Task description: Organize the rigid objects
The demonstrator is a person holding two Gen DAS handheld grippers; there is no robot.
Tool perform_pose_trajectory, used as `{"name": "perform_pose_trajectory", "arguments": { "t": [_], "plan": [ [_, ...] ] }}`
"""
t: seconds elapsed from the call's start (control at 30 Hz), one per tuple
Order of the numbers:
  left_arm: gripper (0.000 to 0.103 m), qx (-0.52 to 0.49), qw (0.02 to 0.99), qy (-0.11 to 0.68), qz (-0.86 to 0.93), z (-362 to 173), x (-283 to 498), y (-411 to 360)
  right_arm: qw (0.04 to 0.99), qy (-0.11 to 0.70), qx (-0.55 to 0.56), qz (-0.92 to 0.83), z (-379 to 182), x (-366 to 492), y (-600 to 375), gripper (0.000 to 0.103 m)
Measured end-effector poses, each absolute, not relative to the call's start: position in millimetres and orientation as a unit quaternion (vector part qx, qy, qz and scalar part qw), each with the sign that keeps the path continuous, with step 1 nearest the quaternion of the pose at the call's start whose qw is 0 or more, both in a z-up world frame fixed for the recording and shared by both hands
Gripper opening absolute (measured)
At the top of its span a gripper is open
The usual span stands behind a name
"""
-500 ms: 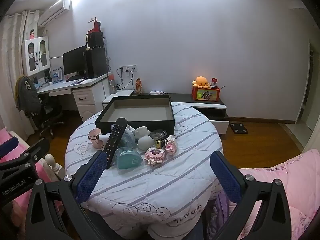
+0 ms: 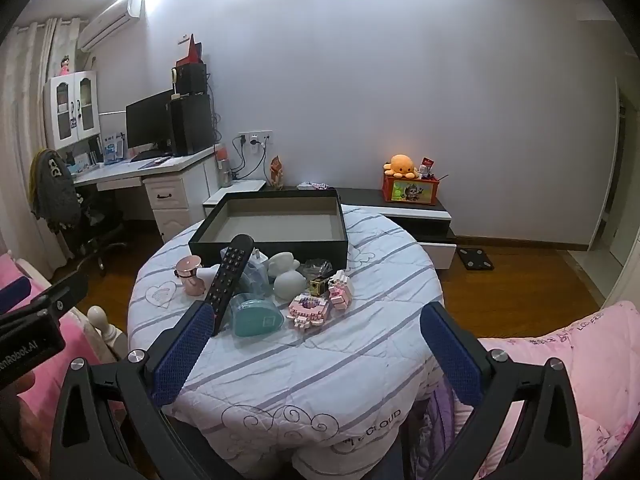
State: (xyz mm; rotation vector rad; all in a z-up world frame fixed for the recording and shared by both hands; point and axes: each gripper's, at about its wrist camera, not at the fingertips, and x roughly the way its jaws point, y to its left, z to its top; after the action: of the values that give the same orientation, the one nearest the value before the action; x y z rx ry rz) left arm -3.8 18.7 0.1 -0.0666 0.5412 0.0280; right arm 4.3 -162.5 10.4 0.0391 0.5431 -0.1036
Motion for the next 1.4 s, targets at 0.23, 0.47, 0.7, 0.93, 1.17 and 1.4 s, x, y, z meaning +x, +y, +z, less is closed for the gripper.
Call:
{"name": "perform_pose_trajectory", "arguments": {
  "t": [0.23, 0.47, 0.7, 0.93, 1.17, 1.4],
  "plan": [
    [0.103, -0.031, 0.963, 0.269, 0.006, -1.7, -1.5, 16.7, 0.961, 0.274, 0.017, -0.045, 2.4, 7.5, -162.6, 0.103],
    [0.103, -0.029, 0.963, 0.269, 0.003, -4.9, -1.4, 15.7, 0.960, 0.277, 0.016, -0.044, 0.3, 6.4, -159.7, 0.103],
    [0.103, -0.028, 0.964, 0.265, -0.002, -7.3, -1.3, 15.7, 0.959, 0.279, 0.015, -0.041, 0.7, 8.1, -160.1, 0.103],
    [0.103, -0.015, 0.967, 0.255, -0.006, -13.8, -0.6, 13.9, 0.959, 0.281, 0.015, -0.039, -1.9, 10.1, -162.2, 0.103],
    [0.103, 0.010, 0.965, 0.263, -0.016, -34.1, 12.4, 6.8, 0.954, 0.298, 0.014, -0.037, -14.2, 27.4, -171.0, 0.103],
    [0.103, 0.015, 0.962, 0.271, -0.027, -52.6, 36.6, 3.5, 0.946, 0.323, 0.013, -0.035, -32.5, 55.3, -179.2, 0.103]
  ]
}}
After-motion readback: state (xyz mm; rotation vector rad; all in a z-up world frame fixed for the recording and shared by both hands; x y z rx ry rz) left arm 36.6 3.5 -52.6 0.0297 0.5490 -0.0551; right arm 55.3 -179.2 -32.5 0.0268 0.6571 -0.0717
